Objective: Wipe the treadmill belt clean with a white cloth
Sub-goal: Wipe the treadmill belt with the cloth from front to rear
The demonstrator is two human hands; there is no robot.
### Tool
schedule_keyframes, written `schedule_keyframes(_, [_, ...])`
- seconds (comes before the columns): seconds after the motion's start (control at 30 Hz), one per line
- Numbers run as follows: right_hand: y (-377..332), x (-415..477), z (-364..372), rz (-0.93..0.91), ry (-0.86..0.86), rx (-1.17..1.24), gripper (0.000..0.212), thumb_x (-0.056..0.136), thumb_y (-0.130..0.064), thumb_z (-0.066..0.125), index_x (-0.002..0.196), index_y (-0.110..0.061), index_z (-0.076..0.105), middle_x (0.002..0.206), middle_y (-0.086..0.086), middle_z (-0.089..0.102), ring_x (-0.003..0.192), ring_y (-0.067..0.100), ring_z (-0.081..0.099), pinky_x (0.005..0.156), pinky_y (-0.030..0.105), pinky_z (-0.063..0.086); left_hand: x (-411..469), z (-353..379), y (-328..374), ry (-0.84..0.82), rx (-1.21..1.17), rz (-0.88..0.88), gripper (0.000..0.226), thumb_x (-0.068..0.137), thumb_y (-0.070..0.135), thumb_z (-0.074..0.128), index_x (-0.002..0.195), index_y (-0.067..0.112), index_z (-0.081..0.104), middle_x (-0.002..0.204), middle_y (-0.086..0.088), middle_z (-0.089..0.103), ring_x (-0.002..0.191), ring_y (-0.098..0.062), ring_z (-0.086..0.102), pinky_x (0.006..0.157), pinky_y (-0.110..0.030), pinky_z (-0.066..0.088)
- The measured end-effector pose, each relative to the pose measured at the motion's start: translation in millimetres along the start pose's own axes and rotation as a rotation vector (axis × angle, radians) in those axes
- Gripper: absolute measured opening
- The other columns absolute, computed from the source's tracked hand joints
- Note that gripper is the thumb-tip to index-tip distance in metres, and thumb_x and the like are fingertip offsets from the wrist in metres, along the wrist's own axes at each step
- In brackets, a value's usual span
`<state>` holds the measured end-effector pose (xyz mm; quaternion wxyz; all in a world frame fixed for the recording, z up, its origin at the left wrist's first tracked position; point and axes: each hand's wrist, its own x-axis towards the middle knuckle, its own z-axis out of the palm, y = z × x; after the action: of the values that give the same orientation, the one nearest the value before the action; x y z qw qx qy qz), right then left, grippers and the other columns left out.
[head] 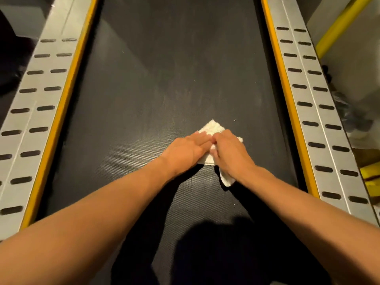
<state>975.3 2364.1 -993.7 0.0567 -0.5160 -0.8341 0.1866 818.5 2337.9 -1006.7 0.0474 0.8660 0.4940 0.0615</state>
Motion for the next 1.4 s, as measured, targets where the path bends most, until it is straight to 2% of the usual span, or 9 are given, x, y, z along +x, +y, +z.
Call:
schedule_keyframes(0.1, [2.0, 26.9, -7.2, 0.001, -0.045, 0.015, 0.015, 0.091, -0.011, 0.053, 0.106, -0.009, 0.057, 0.109, 0.011, 0.052, 0.099, 0.029, 0.053, 0.081, 0.036, 0.043, 8.1, 0.8, -6.1, -0.062, -0.076, -0.16, 0.037, 0.1, 0.025, 0.043, 0.136, 0.019, 0.047, 0.139, 0.004, 0.045, 0.126, -0.019, 0.046, 0.103, -0.034, 0.041])
schedule_keyframes(0.27, [-15.4, 20.9, 10.2, 0.003, 0.002, -0.054, 0.015, 0.086, -0.002, 0.047, 0.096, -0.008, 0.056, 0.103, 0.014, 0.053, 0.096, 0.032, 0.051, 0.068, 0.03, 0.031, 10.4, -13.2, -4.7, -0.076, 0.021, -0.166, 0.028, 0.099, 0.02, 0.041, 0.123, 0.013, 0.054, 0.123, -0.004, 0.053, 0.113, -0.023, 0.053, 0.084, -0.038, 0.047])
schedule_keyframes(0.57, [-41.3, 38.8, 20.2, -0.102, 0.041, 0.009, 0.022, 0.093, -0.011, 0.047, 0.107, -0.01, 0.063, 0.106, 0.01, 0.054, 0.1, 0.028, 0.05, 0.076, 0.032, 0.038, -22.1, -4.1, -25.3, -0.055, -0.097, -0.372, 0.031, 0.096, 0.023, 0.045, 0.125, 0.015, 0.05, 0.133, 0.0, 0.045, 0.114, -0.022, 0.05, 0.081, -0.037, 0.048])
schedule_keyframes(0.7, [-56.3, 15.5, 37.9, -0.163, 0.06, -0.003, 0.023, 0.095, -0.015, 0.046, 0.113, -0.009, 0.06, 0.106, 0.009, 0.051, 0.098, 0.026, 0.049, 0.072, 0.027, 0.03, -49.4, -7.3, -28.5, -0.047, -0.043, -0.28, 0.028, 0.096, 0.024, 0.043, 0.119, 0.012, 0.053, 0.13, -0.001, 0.047, 0.112, -0.022, 0.052, 0.077, -0.038, 0.05])
schedule_keyframes(0.87, [-63.7, 19.2, 38.9, -0.275, 0.024, 0.05, 0.024, 0.095, -0.019, 0.053, 0.117, -0.014, 0.062, 0.109, 0.005, 0.055, 0.101, 0.022, 0.051, 0.082, 0.033, 0.043, -83.8, -2.5, -28.3, 0.01, -0.077, -0.282, 0.026, 0.1, 0.02, 0.044, 0.123, 0.009, 0.05, 0.133, -0.005, 0.044, 0.103, -0.022, 0.055, 0.067, -0.033, 0.049])
schedule_keyframes(1.0, [-83.4, 43.1, 46.4, -0.276, 0.016, 0.023, 0.02, 0.096, -0.022, 0.046, 0.107, -0.016, 0.061, 0.099, -0.003, 0.052, 0.092, 0.018, 0.049, 0.08, 0.036, 0.045, -80.4, -10.1, -45.4, -0.018, -0.012, -0.419, 0.03, 0.1, 0.02, 0.041, 0.127, 0.009, 0.046, 0.133, -0.005, 0.04, 0.114, -0.022, 0.048, 0.074, -0.037, 0.051])
schedule_keyframes(1.2, [-97.5, -1.2, 52.6, -0.384, -0.04, -0.045, 0.018, 0.096, -0.018, 0.046, 0.109, -0.008, 0.055, 0.104, 0.006, 0.049, 0.093, 0.024, 0.047, 0.073, 0.031, 0.039, -115.8, -10.9, -20.7, -0.065, 0.005, -0.325, 0.04, 0.101, 0.017, 0.039, 0.139, 0.006, 0.039, 0.15, -0.007, 0.03, 0.134, -0.021, 0.036, 0.102, -0.029, 0.041])
schedule_keyframes(1.3, [-101.0, 20.0, 50.8, -0.374, -0.044, -0.031, 0.017, 0.097, -0.02, 0.045, 0.104, -0.011, 0.058, 0.097, 0.004, 0.048, 0.093, 0.025, 0.048, 0.069, 0.03, 0.033, -114.2, -17.7, -31.5, -0.065, -0.056, -0.383, 0.029, 0.097, 0.016, 0.044, 0.124, 0.007, 0.048, 0.136, -0.004, 0.039, 0.109, -0.019, 0.049, 0.076, -0.025, 0.044])
schedule_keyframes(1.4, [-114.5, 41.5, 49.0, -0.346, -0.077, -0.012, 0.02, 0.094, -0.016, 0.048, 0.109, -0.013, 0.06, 0.096, 0.002, 0.044, 0.096, 0.025, 0.048, 0.07, 0.029, 0.03, -106.9, -25.5, -46.2, -0.117, -0.062, -0.477, 0.027, 0.095, 0.016, 0.044, 0.121, 0.007, 0.047, 0.134, -0.005, 0.039, 0.108, -0.023, 0.051, 0.072, -0.033, 0.043])
